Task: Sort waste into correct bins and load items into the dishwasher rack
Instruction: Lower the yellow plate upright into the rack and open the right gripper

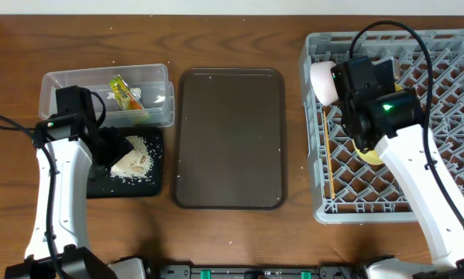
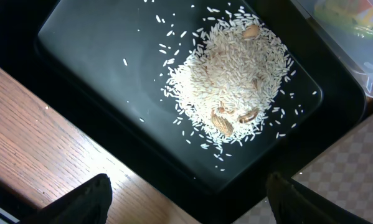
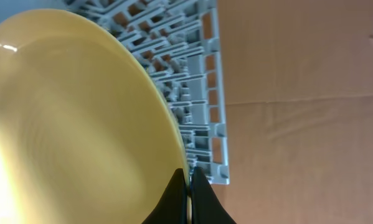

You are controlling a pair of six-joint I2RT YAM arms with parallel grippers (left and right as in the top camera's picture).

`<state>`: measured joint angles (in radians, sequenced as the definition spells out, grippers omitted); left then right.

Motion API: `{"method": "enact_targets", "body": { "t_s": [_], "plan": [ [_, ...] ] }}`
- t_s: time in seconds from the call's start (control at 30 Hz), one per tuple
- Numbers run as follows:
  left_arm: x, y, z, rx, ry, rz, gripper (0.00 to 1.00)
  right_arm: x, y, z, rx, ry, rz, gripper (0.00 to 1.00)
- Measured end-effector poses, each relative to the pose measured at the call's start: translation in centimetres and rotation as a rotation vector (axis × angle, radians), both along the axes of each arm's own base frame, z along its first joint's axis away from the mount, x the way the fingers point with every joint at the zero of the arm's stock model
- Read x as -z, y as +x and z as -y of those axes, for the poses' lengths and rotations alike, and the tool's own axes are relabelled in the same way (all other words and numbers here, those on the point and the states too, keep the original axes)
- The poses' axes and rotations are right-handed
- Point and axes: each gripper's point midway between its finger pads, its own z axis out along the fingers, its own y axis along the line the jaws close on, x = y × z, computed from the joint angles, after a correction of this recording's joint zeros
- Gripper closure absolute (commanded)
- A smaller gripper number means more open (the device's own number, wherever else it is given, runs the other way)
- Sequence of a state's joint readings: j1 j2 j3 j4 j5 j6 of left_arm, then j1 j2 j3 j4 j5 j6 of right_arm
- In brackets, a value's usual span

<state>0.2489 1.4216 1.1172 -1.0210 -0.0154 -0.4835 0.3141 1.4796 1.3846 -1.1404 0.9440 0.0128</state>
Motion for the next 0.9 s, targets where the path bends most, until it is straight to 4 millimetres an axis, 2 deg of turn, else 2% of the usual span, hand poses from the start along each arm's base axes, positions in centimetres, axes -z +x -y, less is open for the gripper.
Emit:
{"method": "enact_targets", "body": {
  "t_s": [0.43,0.53,0.67,0.77,0.9],
  "plan": [
    [0.0,0.0,0.0,0.0,0.0,0.0,0.18,2.3,-0.2,-1.2,-0.043,0.09,-0.064,0.99],
    [0.0,0.0,0.0,0.0,0.0,0.0,0.18,2.9,0.1,-2.0,-0.063,0.146,-0.064,0.97],
    [0.0,0.0,0.0,0.0,0.0,0.0,0.18,3.6,1.0,-4.4,-0.118,0.25,-0.042,0.91],
    [0.0,0.0,0.0,0.0,0.0,0.0,0.18,4.5,1.2,-6.8,-0.172,0.364,-0.053,0.75],
    [0.0,0.0,0.0,0.0,0.0,0.0,0.18,5.5,1.0,-9.2,-0.229,0.487,-0.092,0.69]
  ]
}}
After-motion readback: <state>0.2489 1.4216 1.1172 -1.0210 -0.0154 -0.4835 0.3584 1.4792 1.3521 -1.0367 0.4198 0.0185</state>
